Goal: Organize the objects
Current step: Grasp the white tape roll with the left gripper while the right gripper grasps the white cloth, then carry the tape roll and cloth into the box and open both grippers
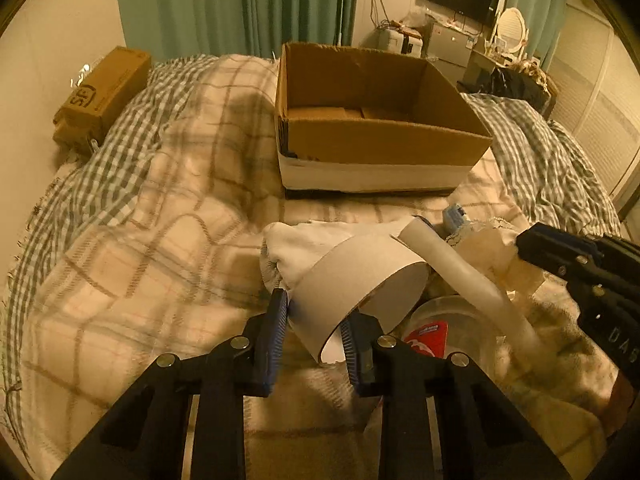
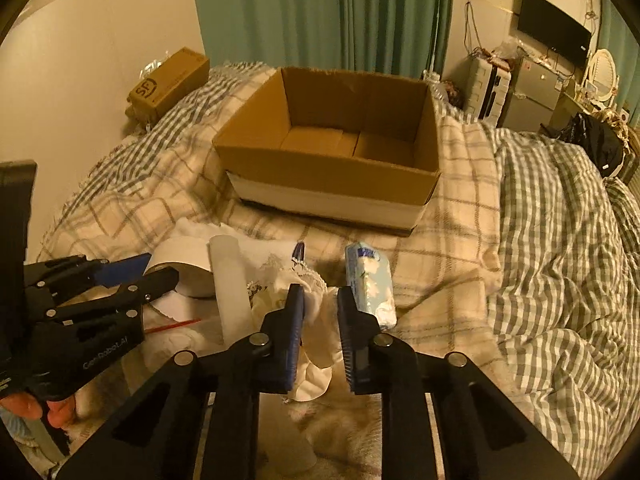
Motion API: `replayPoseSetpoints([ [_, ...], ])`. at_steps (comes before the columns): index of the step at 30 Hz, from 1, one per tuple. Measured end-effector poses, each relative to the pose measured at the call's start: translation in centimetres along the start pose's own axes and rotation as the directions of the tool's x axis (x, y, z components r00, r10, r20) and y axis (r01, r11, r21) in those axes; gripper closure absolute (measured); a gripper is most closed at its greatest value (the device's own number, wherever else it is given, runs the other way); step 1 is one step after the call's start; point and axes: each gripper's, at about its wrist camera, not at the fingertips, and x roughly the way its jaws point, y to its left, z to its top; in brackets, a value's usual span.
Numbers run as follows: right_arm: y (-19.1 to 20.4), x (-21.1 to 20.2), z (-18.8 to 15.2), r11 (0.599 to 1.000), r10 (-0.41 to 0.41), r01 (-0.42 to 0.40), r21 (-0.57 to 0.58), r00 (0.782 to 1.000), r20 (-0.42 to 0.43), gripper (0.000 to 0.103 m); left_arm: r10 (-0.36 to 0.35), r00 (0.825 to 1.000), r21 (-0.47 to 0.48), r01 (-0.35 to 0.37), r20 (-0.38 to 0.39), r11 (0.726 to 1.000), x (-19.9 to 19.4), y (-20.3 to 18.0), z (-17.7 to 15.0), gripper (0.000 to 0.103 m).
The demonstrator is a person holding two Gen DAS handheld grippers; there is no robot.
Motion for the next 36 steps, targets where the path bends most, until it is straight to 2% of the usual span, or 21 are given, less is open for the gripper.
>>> replayPoseSetpoints([
  [9, -0.3, -4.0, 1.0, 1.0, 0.001, -0.001, 0.002, 0.994, 0.111, 0.089, 0.056, 0.987, 0.008, -0.058, 0.149, 0.998, -5.1, 0.9, 2.1, 0.084],
  [11, -0.3, -3.7, 0.9, 1.0, 0.015, -0.016, 0.014, 0.994, 0.105, 0.072, 0.062, 0.986, 0.005, -0.064, 0.157, 0.998, -5.4, 1.0, 2.3, 0.085],
  [12, -0.5, -3.4, 0.9, 1.0, 0.018, -0.02, 0.023, 0.995, 0.096, 0.046, 0.064, 0.985, 0.004, -0.065, 0.158, 0.998, -5.5, 1.1, 2.4, 0.085],
  [13, -0.6, -3.0, 0.8, 0.999, 0.022, -0.025, 0.029, 0.996, 0.084, 0.032, 0.065, 0.985, 0.003, -0.066, 0.158, 0.998, -5.4, 1.1, 2.4, 0.085],
  [20, -1.3, 1.8, 0.9, 0.995, 0.076, -0.072, 0.063, 0.996, -0.053, 0.032, 0.072, 0.988, 0.004, -0.073, 0.135, 0.997, -4.0, 1.1, 2.4, 0.085],
  [21, -1.3, 2.5, 0.9, 0.995, 0.086, -0.081, 0.062, 0.994, -0.071, 0.032, 0.072, 0.989, 0.004, -0.073, 0.132, 0.997, -3.8, 1.2, 2.5, 0.085],
  [22, -1.4, 3.2, 0.9, 0.994, 0.092, -0.087, 0.06, 0.991, -0.093, 0.038, 0.072, 0.989, 0.005, -0.074, 0.131, 0.997, -3.7, 1.2, 2.6, 0.085],
  [23, -1.4, 3.9, 0.9, 0.994, 0.097, -0.091, 0.057, 0.989, -0.113, 0.048, 0.073, 0.989, 0.006, -0.074, 0.13, 0.997, -3.6, 1.2, 2.7, 0.085],
  [24, -1.4, 4.2, 1.0, 0.993, 0.106, -0.101, 0.053, 0.987, -0.118, 0.072, 0.074, 0.989, 0.007, -0.075, 0.13, 0.997, -3.5, 1.2, 2.8, 0.085],
  [25, -1.4, 4.1, 1.0, 0.992, 0.124, -0.119, 0.052, 0.986, -0.113, 0.081, 0.075, 0.989, 0.007, -0.076, 0.129, 0.997, -3.4, 1.3, 2.9, 0.085],
  [28, -1.2, 2.9, 1.4, 0.994, 0.111, -0.109, 0.03, 0.991, -0.074, 0.088, 0.077, 0.989, 0.009, -0.079, 0.13, 0.997, -3.1, 1.5, 3.9, 0.085],
  [31, -1.5, 0.7, 2.6, 0.993, 0.113, -0.113, 0.027, 0.994, -0.005, 0.088, 0.076, 0.988, 0.02, -0.079, 0.138, 0.997, -3.0, 1.5, 5.5, 0.085],
  [36, -2.5, -2.6, 7.0, 0.997, 0.08, -0.08, -0.006, 0.992, 0.099, 0.088, 0.052, 0.982, 0.035, -0.059, 0.181, 0.998, -3.3, 1.1, 9.9, 0.085],
])
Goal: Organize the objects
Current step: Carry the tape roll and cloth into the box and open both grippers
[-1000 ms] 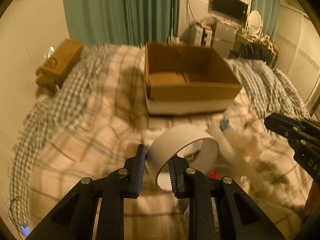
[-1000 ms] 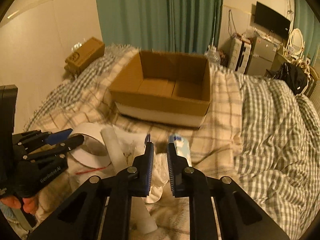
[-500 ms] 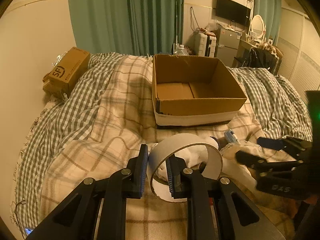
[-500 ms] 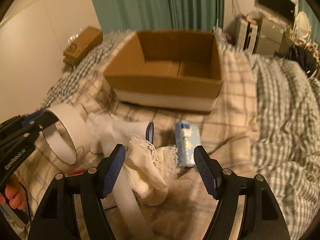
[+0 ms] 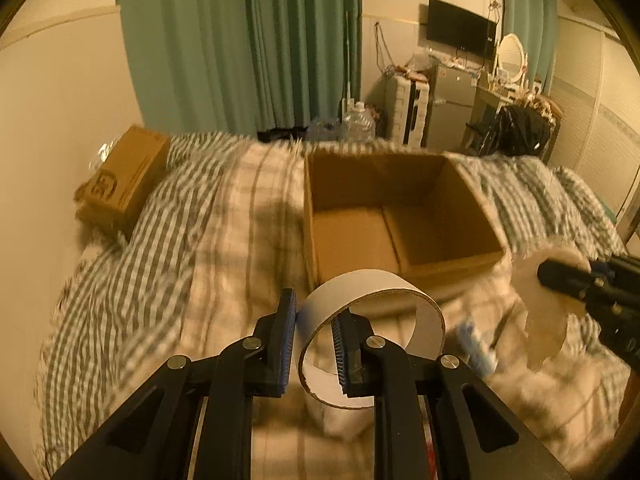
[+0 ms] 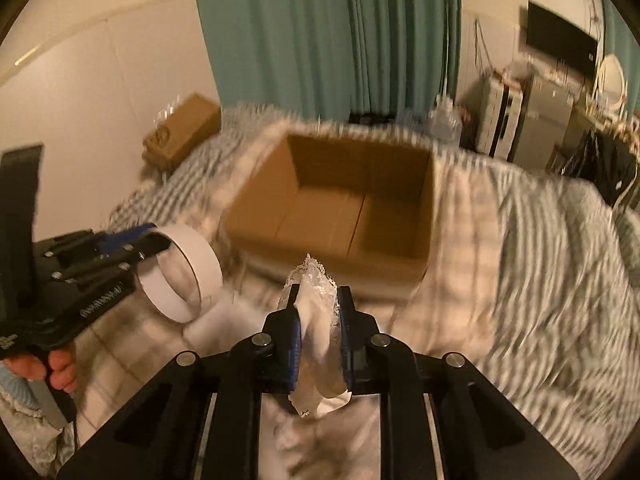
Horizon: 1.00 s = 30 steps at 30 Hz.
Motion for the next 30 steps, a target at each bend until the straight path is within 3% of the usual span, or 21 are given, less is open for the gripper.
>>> replayPoseSetpoints([
  [6, -1.4, -0.3, 6.8, 0.999, -0.043, 0.045, -0.025, 0.996, 0.079, 0.088, -0.01, 0.999, 0.001, 0.009, 0.047, 1.0, 1.7, -0.3, 5.5, 0.085],
  [11, -2.1, 2.8, 10.9, 0.996, -0.07, 0.074, -0.049, 0.993, 0.092, 0.088, -0.006, 0.999, 0.001, 0.006, 0.036, 1.0, 5.4, -0.8, 8.2, 0.085],
  [19, -4.1, 9.8, 9.8, 0.998, -0.062, 0.062, -0.016, 0.998, 0.011, 0.087, -0.025, 0.999, 0.034, 0.026, -0.033, 0.999, 10.8, -2.3, 7.1, 0.084],
  [21, -4.8, 10.6, 9.0, 0.998, -0.057, 0.057, 0.009, 0.998, 0.0, 0.078, -0.032, 0.998, 0.045, 0.035, -0.056, 0.998, 11.6, -2.7, 6.6, 0.083],
  [22, -5.2, 10.8, 8.7, 0.998, -0.056, 0.056, 0.023, 0.998, -0.002, 0.068, -0.031, 0.998, 0.047, 0.034, -0.063, 0.998, 11.7, -2.8, 6.4, 0.082],
  [23, -5.5, 10.8, 8.5, 0.997, -0.059, 0.059, 0.04, 0.998, -0.004, 0.061, -0.03, 0.997, 0.048, 0.034, -0.075, 0.998, 11.8, -3.0, 6.2, 0.073],
  [24, -5.8, 10.7, 8.4, 0.997, -0.063, 0.063, 0.05, 0.998, -0.005, 0.043, -0.029, 0.996, 0.047, 0.034, -0.086, 0.998, 11.8, -3.1, 6.0, 0.047],
  [25, -6.0, 10.5, 8.4, 0.996, -0.069, 0.07, 0.058, 0.998, -0.006, 0.031, -0.025, 0.995, 0.045, 0.03, -0.095, 0.999, 11.6, -3.1, 5.9, 0.031],
  [26, -6.1, 10.1, 8.3, 0.995, -0.081, 0.081, 0.064, 0.997, 0.0, 0.03, -0.018, 0.996, 0.039, 0.022, -0.087, 0.999, 11.1, -3.0, 5.8, 0.011],
  [30, -6.3, 7.7, 8.4, 0.991, -0.116, 0.114, 0.069, 0.993, 0.02, 0.029, 0.005, 0.999, 0.038, -0.004, -0.035, 0.999, 8.4, -2.7, 5.7, 0.007],
])
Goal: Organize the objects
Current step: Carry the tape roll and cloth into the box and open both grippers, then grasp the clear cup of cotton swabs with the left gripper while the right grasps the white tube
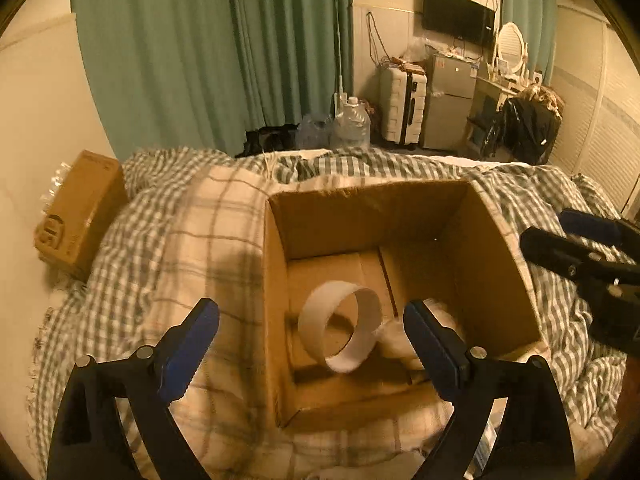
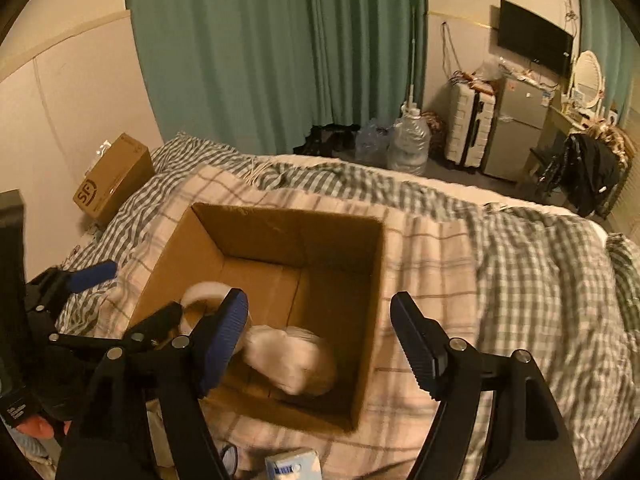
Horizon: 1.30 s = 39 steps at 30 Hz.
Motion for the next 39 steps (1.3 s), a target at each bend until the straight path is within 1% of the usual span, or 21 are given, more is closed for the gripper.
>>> replayPoseSetpoints([
  [2, 0.2, -1.8, 0.1, 1.0, -0.018, 0.018, 0.0, 1.0, 0.018, 0.028, 0.012, 1.0, -0.001, -0.012, 0.013, 1.0, -1.7, 0.2, -0.1, 0.007],
  [4, 0.4, -3.9, 0.0, 1.0, -0.026, 0.026, 0.001, 0.999, 0.039, 0.027, 0.02, 0.999, -0.013, -0.02, 0.034, 1.0, -3.5, 0.7, -0.2, 0.004],
  [8, 1.4, -8.9, -0.4, 0.999, -0.039, 0.04, -0.011, 0.995, 0.087, 0.026, 0.022, 0.996, -0.058, -0.017, 0.084, 0.998, -8.0, 1.8, -0.7, 0.003],
  [14, 3.2, -16.2, -2.3, 0.998, -0.04, 0.046, -0.038, 0.988, 0.149, 0.026, 0.037, 0.989, -0.105, -0.022, 0.141, 0.994, -13.8, 2.5, -2.2, 0.002],
  [18, 3.9, -19.5, -4.1, 0.998, -0.04, 0.049, -0.049, 0.985, 0.168, 0.026, 0.05, 0.986, -0.129, -0.03, 0.157, 0.991, -16.6, 2.7, -3.9, 0.002],
  [21, 4.4, -21.2, -5.6, 0.997, -0.039, 0.05, -0.058, 0.984, 0.172, 0.026, 0.055, 0.987, -0.144, -0.033, 0.154, 0.989, -17.5, 2.7, -5.5, 0.002],
  [24, 4.8, -21.9, -7.6, 0.996, -0.041, 0.053, -0.069, 0.986, 0.163, 0.026, 0.061, 0.988, -0.148, -0.04, 0.139, 0.988, -17.6, 2.5, -6.9, 0.002],
  [28, 5.1, -20.9, -10.2, 0.996, -0.032, 0.042, -0.085, 0.992, 0.119, 0.026, 0.064, 0.993, -0.137, -0.05, 0.103, 0.989, -16.4, 2.0, -9.5, 0.002],
  [31, 5.1, -18.9, -12.3, 0.996, -0.032, 0.038, -0.081, 0.997, 0.073, 0.026, 0.046, 0.997, -0.122, -0.038, 0.056, 0.992, -15.0, 1.2, -11.6, 0.002],
  [34, 5.5, -16.2, -14.5, 0.994, -0.033, 0.035, -0.099, 0.999, 0.02, 0.026, 0.044, 0.999, -0.093, -0.043, 0.009, 0.995, -13.6, -0.1, -13.8, 0.002],
  [36, 5.5, -14.7, -15.6, 0.995, -0.033, 0.032, -0.098, 0.999, -0.012, 0.026, 0.01, 1.0, -0.065, -0.012, -0.027, 0.998, -12.6, -1.2, -15.2, 0.002],
  [39, 4.9, -12.8, -16.7, 0.998, -0.006, 0.002, -0.066, 0.998, -0.066, 0.026, -0.019, 0.998, -0.024, 0.017, -0.068, 1.0, -11.5, -2.4, -16.6, 0.002],
])
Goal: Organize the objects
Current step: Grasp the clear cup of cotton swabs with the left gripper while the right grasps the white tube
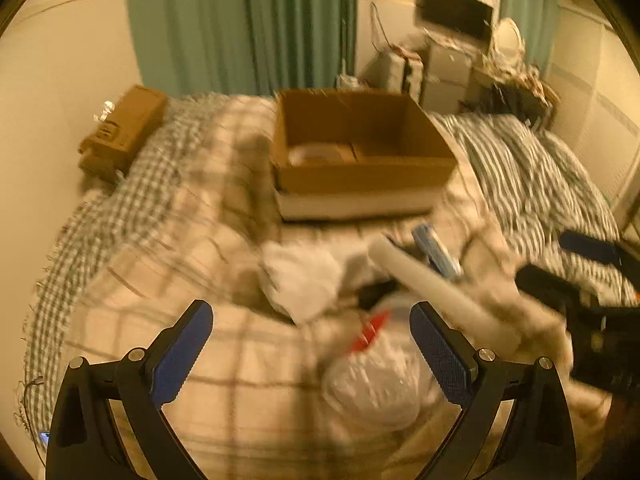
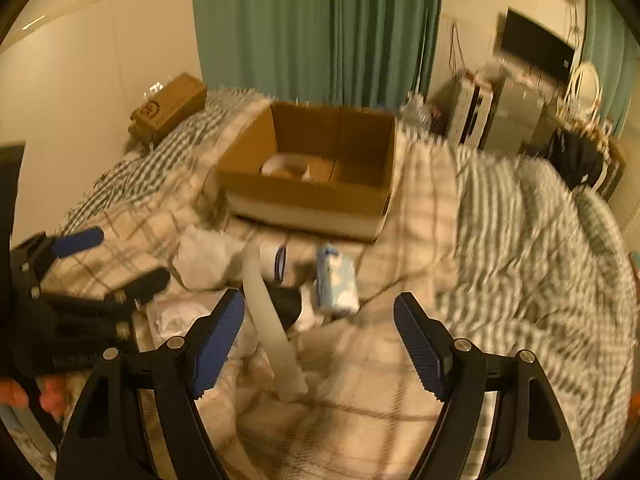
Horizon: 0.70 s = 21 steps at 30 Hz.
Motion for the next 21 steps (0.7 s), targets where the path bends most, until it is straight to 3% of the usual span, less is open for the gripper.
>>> replayPoseSetpoints([
  [7, -1.7, 0.8, -0.4, 0.997, 0.005, -0.004, 0.083, 1.0, -0.011, 0.026, -0.098, 0.988, 0.066, 0.107, -0.119, 0.992, 2.9, -2.4, -1.9, 0.003],
  [11, -1.4, 1.5, -0.4, 0.997, 0.011, -0.009, 0.08, 1.0, -0.028, 0.026, -0.231, 0.957, 0.03, 0.239, -0.174, 0.971, 3.9, -2.2, -2.4, 0.032],
  [17, -1.3, 1.7, -0.2, 0.997, 0.02, -0.018, 0.072, 0.999, -0.025, 0.026, -0.2, 0.975, 0.0, 0.201, -0.096, 0.98, 1.6, -0.9, -1.4, 0.033],
  [21, -1.1, 2.3, -0.1, 0.997, 0.035, -0.033, 0.069, 0.999, -0.038, 0.026, -0.123, 0.992, -0.012, 0.122, -0.022, 0.992, 0.0, 1.2, 0.2, 0.034],
])
